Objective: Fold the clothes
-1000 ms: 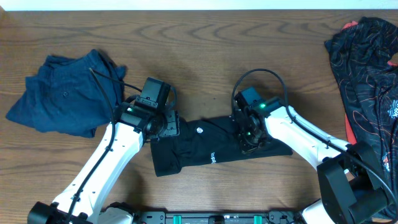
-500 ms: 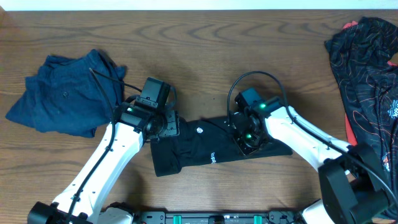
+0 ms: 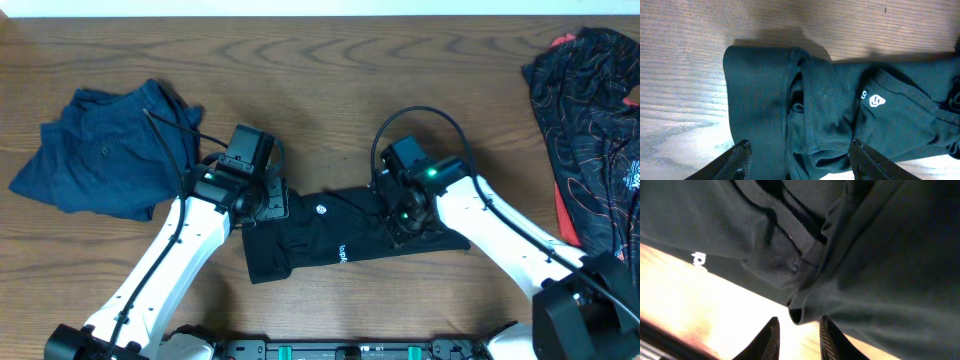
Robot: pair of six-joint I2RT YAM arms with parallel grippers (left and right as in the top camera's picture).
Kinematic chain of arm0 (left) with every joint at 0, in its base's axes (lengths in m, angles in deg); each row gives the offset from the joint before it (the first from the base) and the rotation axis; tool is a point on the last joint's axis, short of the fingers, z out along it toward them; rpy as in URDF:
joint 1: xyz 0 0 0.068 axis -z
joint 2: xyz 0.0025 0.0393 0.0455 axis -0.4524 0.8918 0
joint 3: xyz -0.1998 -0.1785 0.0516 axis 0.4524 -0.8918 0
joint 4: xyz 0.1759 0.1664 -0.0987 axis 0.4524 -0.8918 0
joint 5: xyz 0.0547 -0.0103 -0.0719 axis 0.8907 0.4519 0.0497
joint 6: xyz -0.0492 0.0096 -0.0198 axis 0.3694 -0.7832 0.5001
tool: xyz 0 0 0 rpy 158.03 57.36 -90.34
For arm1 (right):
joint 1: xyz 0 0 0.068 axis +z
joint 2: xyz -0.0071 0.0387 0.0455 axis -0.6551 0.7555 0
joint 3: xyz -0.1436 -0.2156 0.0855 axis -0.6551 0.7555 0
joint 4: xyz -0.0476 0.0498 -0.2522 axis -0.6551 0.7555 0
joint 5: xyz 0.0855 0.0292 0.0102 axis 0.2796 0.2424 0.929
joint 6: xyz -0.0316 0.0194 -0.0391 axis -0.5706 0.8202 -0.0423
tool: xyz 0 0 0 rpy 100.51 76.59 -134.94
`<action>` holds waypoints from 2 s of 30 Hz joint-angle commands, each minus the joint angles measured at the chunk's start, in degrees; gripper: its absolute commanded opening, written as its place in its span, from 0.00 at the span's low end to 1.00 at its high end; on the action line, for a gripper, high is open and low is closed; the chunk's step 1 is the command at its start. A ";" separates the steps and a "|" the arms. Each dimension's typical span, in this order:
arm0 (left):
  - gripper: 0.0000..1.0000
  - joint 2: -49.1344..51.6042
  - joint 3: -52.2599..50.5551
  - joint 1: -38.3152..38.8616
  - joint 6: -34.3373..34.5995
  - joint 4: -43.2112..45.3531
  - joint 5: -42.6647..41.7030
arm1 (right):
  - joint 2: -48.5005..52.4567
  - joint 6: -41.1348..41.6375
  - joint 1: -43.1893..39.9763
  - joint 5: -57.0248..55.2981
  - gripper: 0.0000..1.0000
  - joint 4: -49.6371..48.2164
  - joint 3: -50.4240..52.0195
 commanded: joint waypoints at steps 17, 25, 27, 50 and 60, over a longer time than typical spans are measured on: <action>0.64 0.33 -0.94 -0.24 0.46 0.02 0.09 | 1.03 5.11 2.03 -10.08 0.09 -6.23 6.78; 0.64 0.33 -0.94 -0.24 0.46 0.02 0.09 | 1.03 -0.76 2.19 -1.97 0.01 -6.51 6.78; 0.64 0.33 -0.94 -0.24 0.46 0.02 0.09 | 1.03 -5.46 2.64 2.99 0.01 -6.23 6.78; 0.71 0.33 -0.94 -0.24 0.46 -0.68 0.09 | 0.90 3.93 4.96 -6.19 0.21 -8.41 5.64; 0.74 4.46 -1.81 -0.24 0.04 -1.68 0.11 | -5.14 6.88 3.98 -10.58 0.29 -7.48 -0.39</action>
